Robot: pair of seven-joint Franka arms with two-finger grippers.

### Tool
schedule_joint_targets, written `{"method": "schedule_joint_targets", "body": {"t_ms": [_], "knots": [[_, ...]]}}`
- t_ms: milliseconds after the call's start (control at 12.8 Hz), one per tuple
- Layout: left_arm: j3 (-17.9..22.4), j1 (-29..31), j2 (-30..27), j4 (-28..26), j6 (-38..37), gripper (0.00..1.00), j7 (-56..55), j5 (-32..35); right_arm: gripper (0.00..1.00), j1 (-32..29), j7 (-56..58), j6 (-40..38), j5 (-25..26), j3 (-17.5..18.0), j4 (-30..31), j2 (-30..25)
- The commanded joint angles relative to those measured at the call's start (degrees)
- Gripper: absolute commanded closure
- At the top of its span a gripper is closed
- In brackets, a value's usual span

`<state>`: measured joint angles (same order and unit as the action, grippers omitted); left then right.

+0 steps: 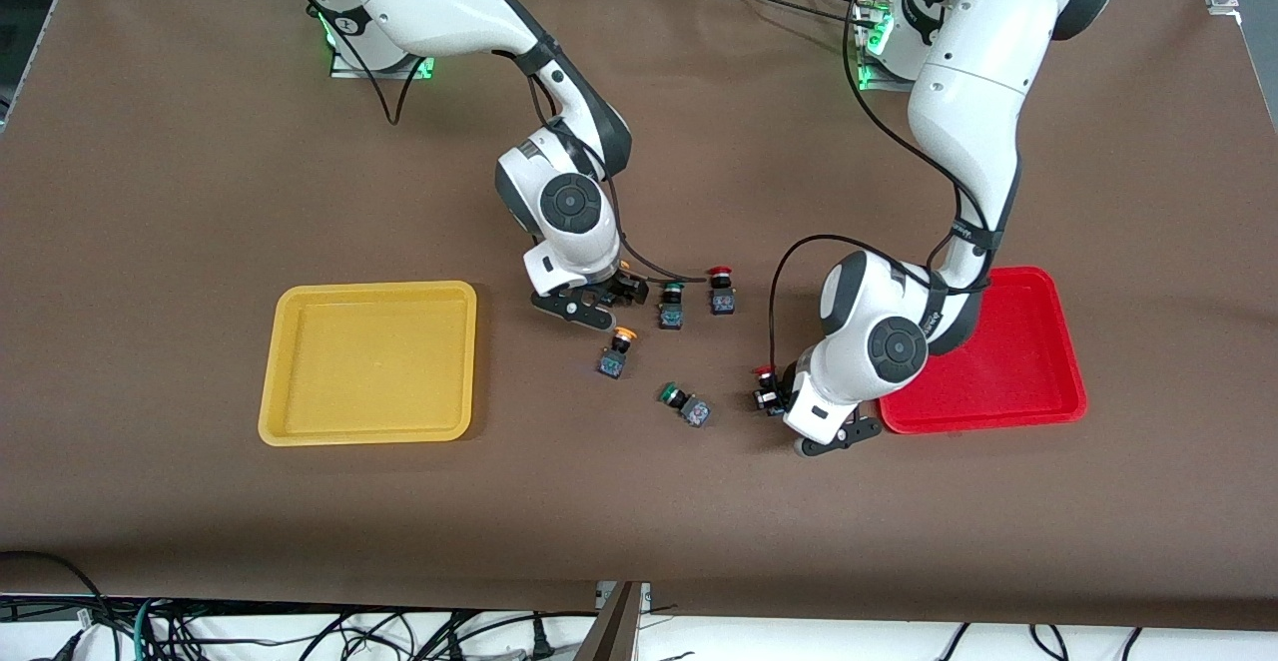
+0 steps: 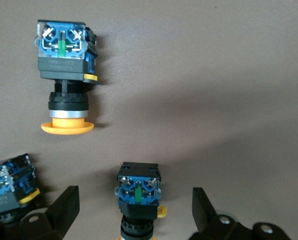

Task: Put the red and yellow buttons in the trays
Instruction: 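Carry the yellow button to the yellow tray while the left gripper carries red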

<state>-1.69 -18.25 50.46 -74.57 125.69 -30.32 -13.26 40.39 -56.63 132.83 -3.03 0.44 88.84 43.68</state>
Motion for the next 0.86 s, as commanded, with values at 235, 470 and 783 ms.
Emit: {"method": "schedule_joint_targets", "body": {"t_ms": [235,470,783], "knots": [[0.2,9.4,-12.4,-0.5,-19.9,0.98,11.7,-0.3,0.61,0.6,3.3,4.5,0.4,-0.4,1.6,1.2],[0.3,14.1,-13.5,-1.8,-23.3,0.98,19.0,0.1,1.00,0.1,6.5,3.6,0.3,-0.5,1.6,0.4],[0.3,17.2,-13.1,-7.2,-19.2,0.98,23.5,7.3,1.00,-1.5,16.0,-6.6,-0.2,-5.5,1.2,-6.0]]}}
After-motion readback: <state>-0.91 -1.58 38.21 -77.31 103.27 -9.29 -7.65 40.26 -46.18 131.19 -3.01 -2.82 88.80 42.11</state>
